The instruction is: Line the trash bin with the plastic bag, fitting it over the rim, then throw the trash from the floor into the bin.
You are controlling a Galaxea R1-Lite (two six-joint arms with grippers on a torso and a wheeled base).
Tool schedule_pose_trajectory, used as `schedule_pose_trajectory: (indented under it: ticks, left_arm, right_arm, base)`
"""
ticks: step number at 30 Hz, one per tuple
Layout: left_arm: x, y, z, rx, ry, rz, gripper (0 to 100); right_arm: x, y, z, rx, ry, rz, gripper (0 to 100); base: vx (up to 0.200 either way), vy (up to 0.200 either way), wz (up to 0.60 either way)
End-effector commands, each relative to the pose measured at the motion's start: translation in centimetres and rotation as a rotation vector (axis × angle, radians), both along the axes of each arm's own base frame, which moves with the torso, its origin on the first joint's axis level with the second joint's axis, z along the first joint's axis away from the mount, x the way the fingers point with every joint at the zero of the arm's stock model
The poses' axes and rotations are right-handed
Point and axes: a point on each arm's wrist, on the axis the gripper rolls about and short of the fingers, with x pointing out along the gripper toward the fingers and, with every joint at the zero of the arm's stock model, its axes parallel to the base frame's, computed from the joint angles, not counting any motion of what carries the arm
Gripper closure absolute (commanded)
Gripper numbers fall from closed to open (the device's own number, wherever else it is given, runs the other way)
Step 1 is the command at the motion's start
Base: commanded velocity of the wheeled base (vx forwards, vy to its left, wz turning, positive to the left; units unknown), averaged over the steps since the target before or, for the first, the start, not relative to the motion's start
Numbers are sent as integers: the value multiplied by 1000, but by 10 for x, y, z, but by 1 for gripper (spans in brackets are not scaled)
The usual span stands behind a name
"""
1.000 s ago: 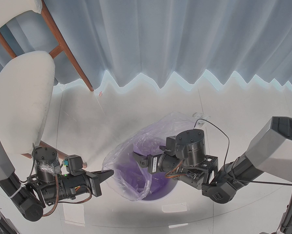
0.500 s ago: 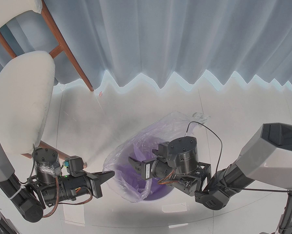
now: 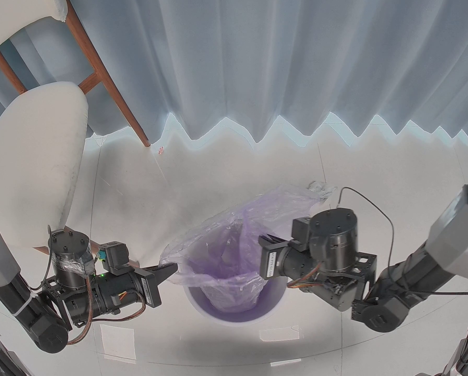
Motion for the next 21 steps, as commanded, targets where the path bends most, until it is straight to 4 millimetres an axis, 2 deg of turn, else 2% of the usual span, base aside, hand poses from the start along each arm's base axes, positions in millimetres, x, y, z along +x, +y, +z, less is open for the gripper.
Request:
schedule_pose_trajectory:
  ticks: [1, 2, 6, 14, 15, 17, 21]
  left_arm:
    - [7, 0, 5, -4, -27, 53, 100]
    - [7, -1, 5, -7, -24, 55, 100]
    - [5, -3, 4, -7, -14, 47, 100]
    - [-5, -4, -3, 5, 20, 18, 100]
    - [-4, -4, -3, 2, 14, 18, 0]
    - [-1, -4, 2, -14, -10, 33, 0]
    - [4, 1, 15, -35, -60, 72, 0]
  right_arm:
    - [-20, -43, 28, 59, -6, -67, 100]
    - [-27, -53, 28, 75, 23, -84, 100]
    - [-44, -70, 16, 84, 119, -121, 100]
    - [-55, -77, 3, 108, 172, -137, 100]
    - [-56, -78, 3, 109, 170, -136, 100]
    - [-58, -77, 2, 108, 170, -129, 100]
    - [-76, -75, -6, 83, 195, -77, 100]
  base:
    - [0, 0, 0]
    - [0, 0, 0]
    - [0, 0, 0]
    - [0, 0, 0]
    - [0, 0, 0]
    - [0, 0, 0]
    - [0, 0, 0]
